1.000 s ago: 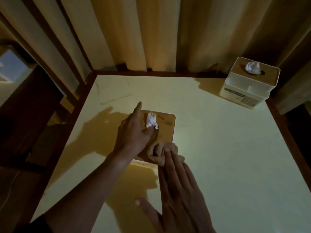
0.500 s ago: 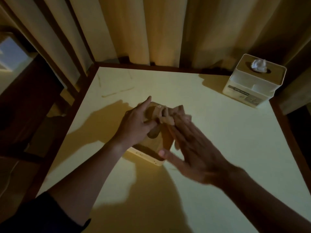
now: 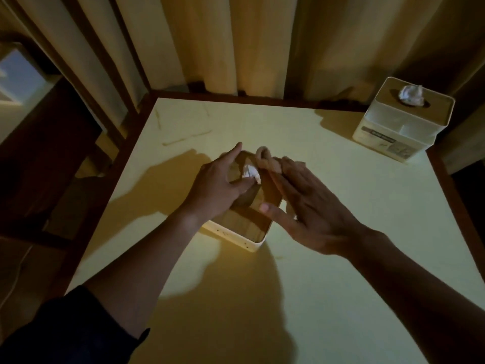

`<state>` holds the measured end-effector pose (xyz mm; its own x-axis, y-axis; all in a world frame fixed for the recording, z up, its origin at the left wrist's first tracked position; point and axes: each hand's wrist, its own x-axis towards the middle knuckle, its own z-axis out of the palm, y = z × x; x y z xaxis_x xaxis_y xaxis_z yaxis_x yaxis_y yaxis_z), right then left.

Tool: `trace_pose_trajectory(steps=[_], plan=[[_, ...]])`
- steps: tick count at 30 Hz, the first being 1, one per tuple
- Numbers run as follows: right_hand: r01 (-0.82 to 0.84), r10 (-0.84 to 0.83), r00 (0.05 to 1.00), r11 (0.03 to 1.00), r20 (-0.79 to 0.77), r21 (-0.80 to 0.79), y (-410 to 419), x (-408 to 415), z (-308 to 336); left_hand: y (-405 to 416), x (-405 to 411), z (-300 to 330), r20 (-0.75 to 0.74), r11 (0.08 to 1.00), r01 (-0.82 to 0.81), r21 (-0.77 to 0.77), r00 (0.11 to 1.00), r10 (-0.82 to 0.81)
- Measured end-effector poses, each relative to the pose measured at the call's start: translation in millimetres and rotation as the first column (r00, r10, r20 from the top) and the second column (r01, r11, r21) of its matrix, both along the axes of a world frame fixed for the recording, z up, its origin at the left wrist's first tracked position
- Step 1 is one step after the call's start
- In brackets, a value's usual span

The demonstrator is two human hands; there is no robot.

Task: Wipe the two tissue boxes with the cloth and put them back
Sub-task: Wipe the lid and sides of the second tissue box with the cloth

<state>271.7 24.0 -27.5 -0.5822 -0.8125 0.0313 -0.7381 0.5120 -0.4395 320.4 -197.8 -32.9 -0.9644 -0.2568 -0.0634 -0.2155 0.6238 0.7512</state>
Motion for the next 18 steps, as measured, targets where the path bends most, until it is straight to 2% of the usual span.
trace_pose_trajectory(steps=[3,6,10,14,18], plan=[[-0.031,0.031,1.0,0.999,-0.002,-0.026,1,10,0,0,0,-1,-0.006,1.0,0.001,0.023,1.0,-0.001],[-0.086,0.085,0.996,0.996,-0.025,-0.019,7,55,6,0,-2,-2,-0.016,1.0,0.0,0.016,1.0,0.001],[-0.214,0.212,0.973,0.977,-0.091,-0.015,16,101,3,0,-1,-3,-0.01,0.999,0.006,0.037,1.0,-0.005],[-0.165,0.157,0.979,0.985,-0.132,-0.057,21,65,-3,0,-2,-4,-0.021,1.0,0.017,0.026,1.0,-0.016],[-0.072,0.073,0.997,0.993,0.0,-0.088,8,6,1,0,-1,-4,-0.023,1.0,0.011,0.028,1.0,-0.01]])
